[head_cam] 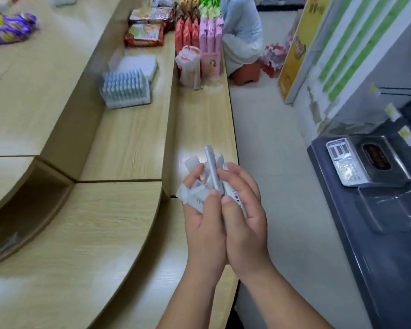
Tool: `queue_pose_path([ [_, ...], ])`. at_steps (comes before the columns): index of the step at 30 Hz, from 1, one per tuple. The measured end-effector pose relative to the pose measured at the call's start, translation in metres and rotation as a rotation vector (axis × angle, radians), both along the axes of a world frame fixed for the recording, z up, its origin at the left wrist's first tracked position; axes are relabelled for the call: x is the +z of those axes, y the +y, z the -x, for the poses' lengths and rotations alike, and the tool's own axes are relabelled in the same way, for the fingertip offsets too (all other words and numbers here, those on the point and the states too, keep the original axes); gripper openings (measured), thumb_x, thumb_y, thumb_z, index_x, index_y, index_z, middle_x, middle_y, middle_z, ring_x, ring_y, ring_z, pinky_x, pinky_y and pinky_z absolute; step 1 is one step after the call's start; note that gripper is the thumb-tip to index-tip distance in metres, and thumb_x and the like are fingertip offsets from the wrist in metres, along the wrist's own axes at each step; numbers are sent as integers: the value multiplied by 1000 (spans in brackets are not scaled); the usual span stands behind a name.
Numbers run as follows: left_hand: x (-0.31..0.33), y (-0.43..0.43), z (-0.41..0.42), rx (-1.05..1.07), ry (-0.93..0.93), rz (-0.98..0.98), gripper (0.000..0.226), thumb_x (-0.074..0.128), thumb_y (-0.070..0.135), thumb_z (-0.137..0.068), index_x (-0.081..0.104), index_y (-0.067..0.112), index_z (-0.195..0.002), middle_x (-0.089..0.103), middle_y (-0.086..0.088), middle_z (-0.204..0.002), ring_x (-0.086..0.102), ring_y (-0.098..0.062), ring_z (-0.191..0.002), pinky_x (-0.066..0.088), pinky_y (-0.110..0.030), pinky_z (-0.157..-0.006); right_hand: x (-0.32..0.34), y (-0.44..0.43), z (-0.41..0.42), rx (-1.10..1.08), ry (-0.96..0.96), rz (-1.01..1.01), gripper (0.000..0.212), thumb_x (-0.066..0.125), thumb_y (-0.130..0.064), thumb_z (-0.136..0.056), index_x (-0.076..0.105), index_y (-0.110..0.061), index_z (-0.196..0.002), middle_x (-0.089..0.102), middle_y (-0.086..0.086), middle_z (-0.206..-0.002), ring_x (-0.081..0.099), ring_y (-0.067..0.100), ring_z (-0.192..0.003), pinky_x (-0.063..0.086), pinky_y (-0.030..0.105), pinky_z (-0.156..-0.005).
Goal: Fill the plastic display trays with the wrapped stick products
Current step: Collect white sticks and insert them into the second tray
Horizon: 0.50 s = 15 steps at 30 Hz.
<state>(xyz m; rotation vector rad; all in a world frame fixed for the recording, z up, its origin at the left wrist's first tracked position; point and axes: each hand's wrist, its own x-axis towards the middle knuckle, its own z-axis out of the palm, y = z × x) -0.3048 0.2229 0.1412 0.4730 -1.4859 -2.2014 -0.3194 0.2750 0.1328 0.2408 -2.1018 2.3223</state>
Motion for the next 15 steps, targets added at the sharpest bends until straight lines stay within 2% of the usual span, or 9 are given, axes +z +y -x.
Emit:
queue_pose_path([
  [2,2,-2,31,21,-4,1,45,43,10,-92,51,33,-129,68,7,-127,67,-19,-114,55,-29,-92,2,-3,34,23,-11,-2,37,49,-32,-83,70,-37,-113,48,-18,-141,46,1,-133,47,21,-98],
  [5,8,-6,78,63,-11,12,45,43,10,-92,52,36,-128,69,5,-124,69,-19,-108,56,-26,-83,9,-6,82,63,-5,3,36,49,-32,-84,71,-36,-113,48,-17,-140,45,0,-133,45,14,-96],
  [10,15,-8,150,116,-58,6,43,45,13,-93,55,40,-125,70,4,-124,70,-20,-108,57,-28,-82,16,-8,158,136,-37,12,35,49,-34,-83,71,-41,-109,49,-18,-139,45,1,-133,44,14,-97],
  [15,16,-11,235,229,-79,62,41,45,14,-94,55,42,-123,72,8,-115,72,-17,-99,57,-25,-76,16,-15,248,240,-49,53,35,50,-31,-83,72,-33,-110,49,-13,-139,46,2,-132,46,19,-100],
])
